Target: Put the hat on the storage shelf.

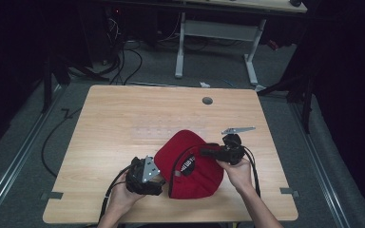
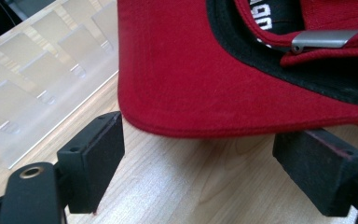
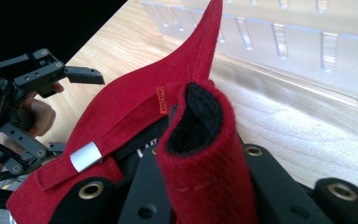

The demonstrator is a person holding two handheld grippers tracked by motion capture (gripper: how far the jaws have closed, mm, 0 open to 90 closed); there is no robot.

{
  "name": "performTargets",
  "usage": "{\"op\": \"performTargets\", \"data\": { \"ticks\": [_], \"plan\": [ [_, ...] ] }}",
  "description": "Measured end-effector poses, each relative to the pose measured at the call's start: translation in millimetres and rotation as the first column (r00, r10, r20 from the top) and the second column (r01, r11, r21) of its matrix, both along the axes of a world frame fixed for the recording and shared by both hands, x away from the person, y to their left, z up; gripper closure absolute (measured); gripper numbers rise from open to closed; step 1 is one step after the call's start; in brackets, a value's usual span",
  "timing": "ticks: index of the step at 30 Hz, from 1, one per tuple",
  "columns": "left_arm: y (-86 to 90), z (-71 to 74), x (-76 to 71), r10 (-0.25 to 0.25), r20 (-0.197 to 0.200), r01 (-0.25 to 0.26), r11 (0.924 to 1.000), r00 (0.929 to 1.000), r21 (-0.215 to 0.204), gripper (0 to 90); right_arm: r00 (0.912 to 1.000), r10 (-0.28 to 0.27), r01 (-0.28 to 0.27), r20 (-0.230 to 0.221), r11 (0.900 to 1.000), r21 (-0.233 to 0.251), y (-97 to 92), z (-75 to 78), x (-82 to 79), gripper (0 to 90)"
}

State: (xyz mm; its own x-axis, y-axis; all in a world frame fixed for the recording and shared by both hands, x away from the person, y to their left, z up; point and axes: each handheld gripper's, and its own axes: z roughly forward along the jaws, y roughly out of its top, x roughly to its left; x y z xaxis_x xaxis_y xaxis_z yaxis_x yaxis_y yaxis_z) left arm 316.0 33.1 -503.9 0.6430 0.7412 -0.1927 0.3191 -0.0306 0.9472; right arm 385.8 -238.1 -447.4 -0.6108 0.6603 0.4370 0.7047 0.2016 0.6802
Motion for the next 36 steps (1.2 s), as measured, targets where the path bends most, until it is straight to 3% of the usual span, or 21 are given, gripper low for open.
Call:
{"op": "performTargets", "data": {
  "ticks": [13,17,19,21,25,29,36],
  "plan": [
    [-5.2,-1.2,0.1,0.005,0.025,-0.007,0.9987,0.9997,0.051,23.9,0.9996,0.019,-0.019,-0.021,0.9997,0.013,6.2,6.5,-0.1,82.6],
    [-6.0,0.7,-0.1,0.008,0.046,-0.010,0.9992,0.9989,0.039,32.2,0.9985,0.034,-0.032,-0.044,0.9991,0.028,7.5,5.2,0.9,82.7],
    [-8.4,5.1,-1.9,-0.012,0.060,0.012,0.9999,0.9981,-0.004,35.4,0.9970,0.053,-0.050,-0.057,0.9979,0.042,10.0,3.9,0.9,82.8],
    [-12.8,7.6,-0.9,-0.007,0.078,0.006,0.9999,0.9969,0.012,41.3,0.9959,0.078,-0.077,-0.045,0.9967,0.023,21.6,2.3,-1.4,82.7],
    [-9.8,8.4,-0.9,-0.004,0.075,0.004,1.0000,0.9972,0.002,46.7,0.9959,0.077,-0.075,-0.048,0.9964,0.039,20.7,2.9,0.1,82.6],
    [-6.4,8.8,-0.9,-0.012,0.061,0.012,0.9999,0.9981,-0.005,58.4,0.9961,0.083,-0.082,-0.030,0.9962,0.029,21.1,4.4,-2.7,81.2],
    [-3.1,12.3,-3.0,-0.044,0.038,0.045,0.9989,0.9983,-0.015,65.6,0.9963,0.084,-0.083,-0.022,0.9962,0.028,19.6,5.9,-3.2,80.1]
  ]
}}
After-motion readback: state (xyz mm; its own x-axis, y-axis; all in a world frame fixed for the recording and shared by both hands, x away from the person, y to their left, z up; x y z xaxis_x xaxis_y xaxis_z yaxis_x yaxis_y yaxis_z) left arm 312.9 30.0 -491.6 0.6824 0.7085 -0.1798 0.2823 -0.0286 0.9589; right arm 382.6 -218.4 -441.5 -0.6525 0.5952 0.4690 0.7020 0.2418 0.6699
